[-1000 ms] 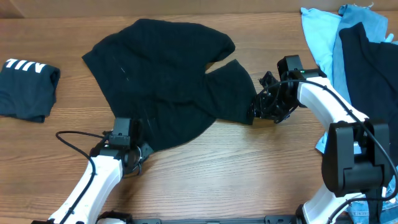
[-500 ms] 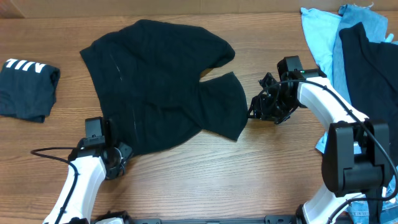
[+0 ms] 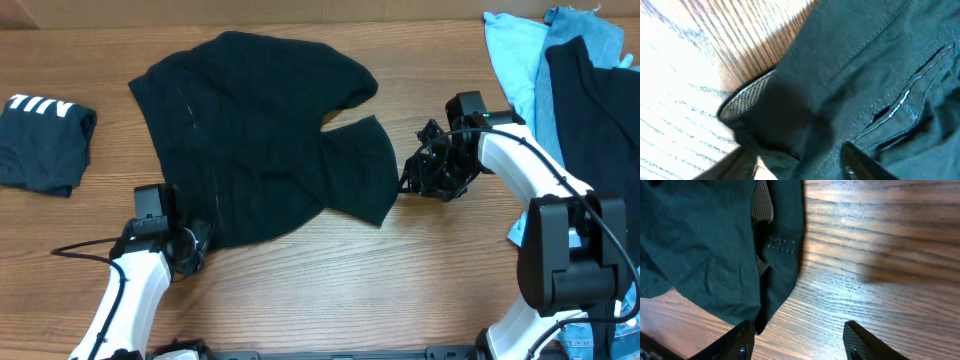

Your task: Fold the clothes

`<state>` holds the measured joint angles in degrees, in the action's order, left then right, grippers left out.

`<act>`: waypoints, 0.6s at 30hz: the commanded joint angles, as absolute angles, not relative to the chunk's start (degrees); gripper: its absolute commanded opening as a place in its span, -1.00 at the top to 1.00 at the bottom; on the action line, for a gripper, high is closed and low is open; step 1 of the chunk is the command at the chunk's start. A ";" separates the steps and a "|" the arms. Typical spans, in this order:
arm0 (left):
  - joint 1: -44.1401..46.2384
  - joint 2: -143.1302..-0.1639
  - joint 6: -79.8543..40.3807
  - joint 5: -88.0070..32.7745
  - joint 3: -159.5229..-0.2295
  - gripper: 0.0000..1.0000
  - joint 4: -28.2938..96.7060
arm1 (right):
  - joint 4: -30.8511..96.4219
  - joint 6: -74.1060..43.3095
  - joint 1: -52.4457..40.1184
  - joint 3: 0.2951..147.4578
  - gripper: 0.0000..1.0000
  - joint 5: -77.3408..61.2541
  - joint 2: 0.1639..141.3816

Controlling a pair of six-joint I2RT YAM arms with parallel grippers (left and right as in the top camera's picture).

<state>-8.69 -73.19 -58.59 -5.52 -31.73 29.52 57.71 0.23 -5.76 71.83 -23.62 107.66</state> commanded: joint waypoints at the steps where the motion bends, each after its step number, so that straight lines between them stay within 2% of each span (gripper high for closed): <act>1: -9.04 -73.01 -58.30 -3.16 -31.77 0.92 29.39 | 57.78 0.45 -6.04 71.61 -0.22 -24.10 107.72; 8: -9.04 -73.01 -57.80 0.93 -31.77 0.92 36.97 | 57.74 0.45 -6.07 71.61 -0.22 -24.14 107.72; 9: -9.04 -73.01 -57.80 -0.97 -31.77 0.47 37.67 | 57.71 0.45 -6.07 71.61 -0.22 -24.14 107.72; 10: -9.04 -73.01 -57.80 -1.54 -31.77 -0.11 37.85 | 57.74 0.45 -6.07 71.61 -0.22 -24.18 107.72; 11: -9.04 -73.01 -57.82 -1.32 -31.77 -0.25 37.85 | 57.80 0.45 -6.07 71.61 -0.22 -25.10 107.72; 15: -9.04 -73.01 -57.82 2.61 -31.77 -0.43 36.12 | 58.02 0.51 -6.98 71.61 -0.22 -28.18 107.72; 16: -9.04 -73.01 -57.74 3.42 -31.77 -0.33 34.70 | 57.60 0.49 -7.40 71.61 -0.22 -28.18 107.72; 17: -9.04 -73.01 -56.31 3.42 -31.77 0.03 32.88 | 57.28 0.49 -7.57 71.61 -0.22 -28.18 107.72; 18: -9.04 -73.01 -55.22 3.49 -31.77 0.92 31.53 | 57.32 0.49 -7.68 71.61 -0.22 -28.18 107.72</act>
